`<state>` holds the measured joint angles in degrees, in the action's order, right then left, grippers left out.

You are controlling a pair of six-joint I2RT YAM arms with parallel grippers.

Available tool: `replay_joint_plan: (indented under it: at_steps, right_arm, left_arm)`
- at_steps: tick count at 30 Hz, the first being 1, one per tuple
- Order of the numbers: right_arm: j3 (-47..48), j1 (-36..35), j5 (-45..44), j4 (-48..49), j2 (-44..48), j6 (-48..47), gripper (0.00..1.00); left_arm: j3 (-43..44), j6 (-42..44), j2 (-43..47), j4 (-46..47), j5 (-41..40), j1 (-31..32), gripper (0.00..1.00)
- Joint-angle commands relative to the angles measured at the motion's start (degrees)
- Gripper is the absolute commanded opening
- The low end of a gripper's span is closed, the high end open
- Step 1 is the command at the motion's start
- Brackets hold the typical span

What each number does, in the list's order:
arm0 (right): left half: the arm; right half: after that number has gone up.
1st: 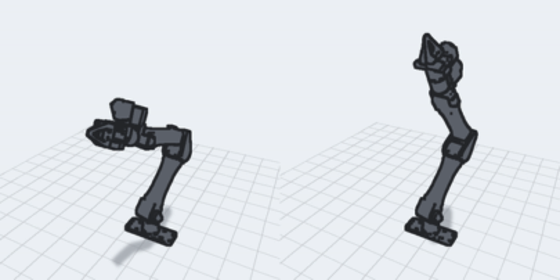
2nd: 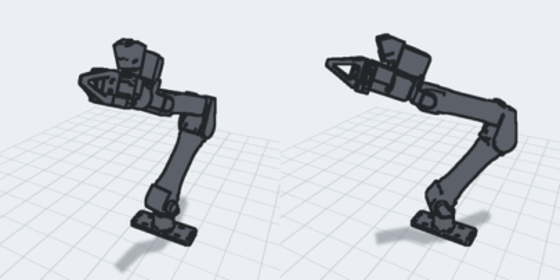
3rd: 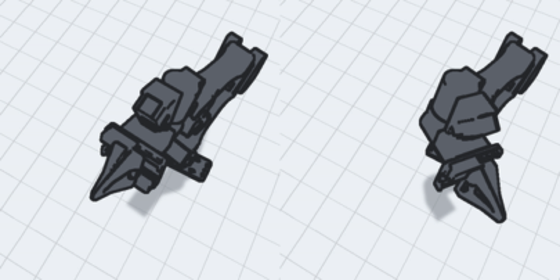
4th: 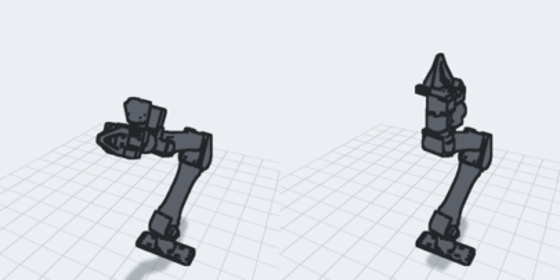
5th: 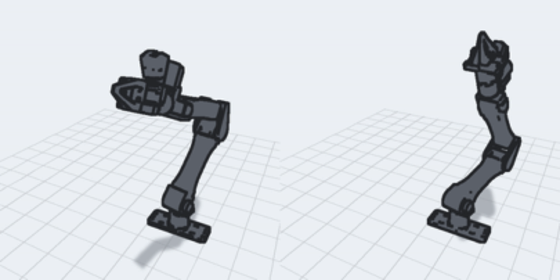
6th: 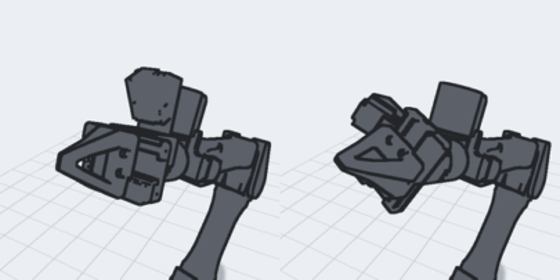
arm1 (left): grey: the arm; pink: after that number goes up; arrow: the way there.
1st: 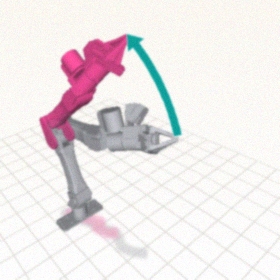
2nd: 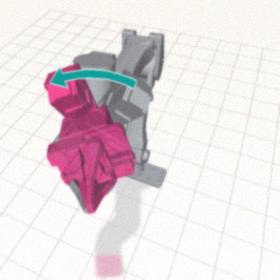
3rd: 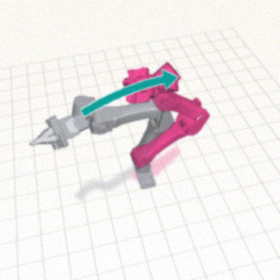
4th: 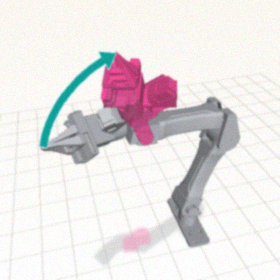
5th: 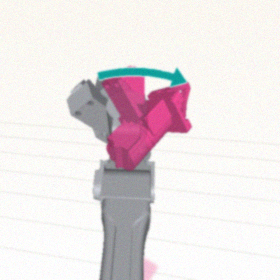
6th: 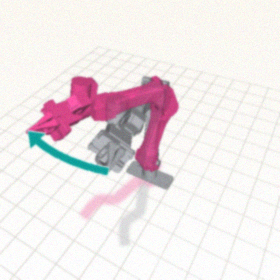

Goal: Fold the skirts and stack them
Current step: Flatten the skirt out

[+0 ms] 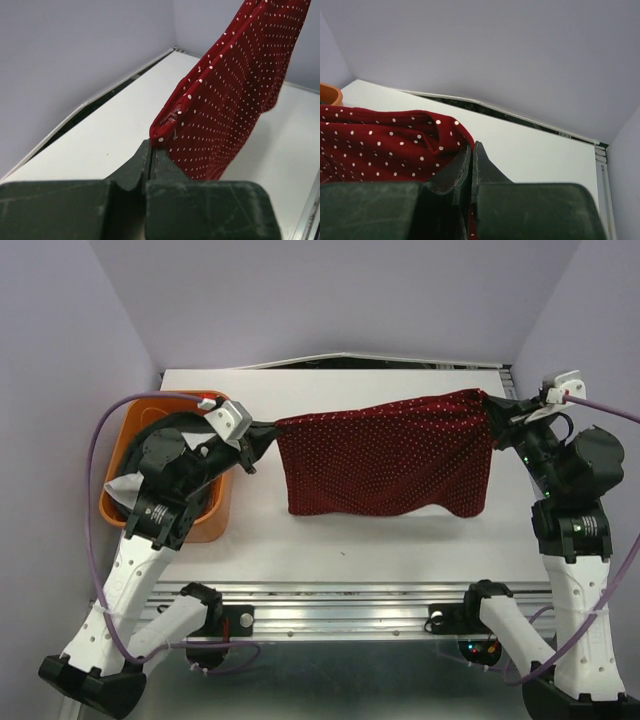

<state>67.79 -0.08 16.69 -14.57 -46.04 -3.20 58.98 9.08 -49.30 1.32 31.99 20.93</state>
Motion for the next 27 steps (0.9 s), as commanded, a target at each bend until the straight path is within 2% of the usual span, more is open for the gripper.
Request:
replay_joint_plan:
  at_steps: [1, 5, 8, 10, 11, 12, 14, 15, 16, 17, 18, 19, 20, 21, 22, 24, 25, 26, 27]
  right_arm:
    - [2.3, 1.3, -9.5, 0.4, -0.1, 0.7, 0.01]
    - [-0.5, 1.3, -11.8, 0.9, -5.5, 0.2, 0.01]
    - [-1.7, 1.3, -12.9, 1.6, -13.3, 0.9, 0.01]
    - [-2.0, 1.3, -13.3, 2.8, -20.4, 1.5, 0.01]
    - [-2.0, 1.3, -12.6, 3.1, -22.8, 1.8, 0.01]
    - [-2.1, 1.3, -12.5, 3.9, -25.3, 2.2, 0.01]
    - [-1.9, 1.3, -12.8, 8.0, -32.8, 2.5, 0.01]
    - [-1.0, 1.3, -13.7, 11.1, -35.3, 2.3, 0.01]
    - [0.1, 1.3, -14.1, 12.2, -40.9, 2.2, 0.04]
    - [1.6, 1.3, -14.2, 12.9, -43.8, 2.2, 0.12]
    - [3.6, 1.3, -14.4, 13.2, -46.9, 2.2, 0.25]
    - [5.9, 1.3, -15.5, 12.9, -50.0, 2.3, 0.39]
    - [10.8, 1.3, -16.1, 12.5, -55.4, 2.1, 0.68]
    - [13.1, 1.3, -16.5, 12.2, -57.6, 1.6, 0.77]
    - [15.3, 1.3, -18.9, 11.6, -59.4, 1.1, 0.81]
    - [20.2, 1.3, -19.3, 11.6, -62.4, 0.1, 0.89]
    - [21.3, 1.3, -19.6, 11.6, -62.9, -0.6, 0.89]
    - [22.4, 1.9, -18.8, 11.5, -63.1, -1.3, 0.90]
    - [24.0, 1.9, -17.8, 11.2, -63.4, -1.8, 0.90]
  left_arm:
    - [0.9, -3.4, 0.9, 1.3, -2.2, -1.1, 0.00]
    - [2.5, -6.5, -5.4, 1.2, -3.1, -0.4, 0.00]
    - [4.4, -7.8, -13.6, 2.1, -4.1, 0.1, 0.00]
    - [6.7, -7.9, -23.6, 3.4, -5.4, 0.1, 0.00]
    - [6.7, -7.9, -23.7, 4.1, -5.9, 0.1, 0.00]
    - [7.3, -7.8, -28.8, 4.9, -6.5, 0.0, 0.00]
    - [11.3, -7.9, -34.6, 6.4, -7.8, 0.0, 0.00]
    - [15.8, -8.0, -40.9, 6.6, -7.9, 0.0, 0.01]
    - [18.7, -8.3, -44.2, 5.9, -8.8, 0.0, 0.03]
    - [22.3, -8.5, -51.4, 4.8, -9.5, -0.1, 0.12]
    - [26.1, -8.6, -55.2, 3.1, -9.9, -0.2, 0.18]
    - [34.5, -8.7, -58.5, 1.3, -10.4, -0.3, 0.27]
    - [39.3, -8.7, -61.8, -2.9, -12.0, -0.6, 0.41]
    - [43.5, -9.8, -67.3, -5.2, -14.0, -0.7, 0.48]
    - [50.7, -10.8, -69.3, -6.8, -14.8, -0.9, 0.56]
    - [56.2, -11.7, -72.6, -10.6, -16.9, -1.9, 0.85]
    - [57.9, -11.6, -72.5, -11.0, -17.6, -2.3, 0.94]
    - [57.5, -11.5, -71.9, -10.4, -19.7, -2.6, 0.98]
    - [56.3, -11.5, -69.7, -9.7, -20.5, -3.1, 0.98]
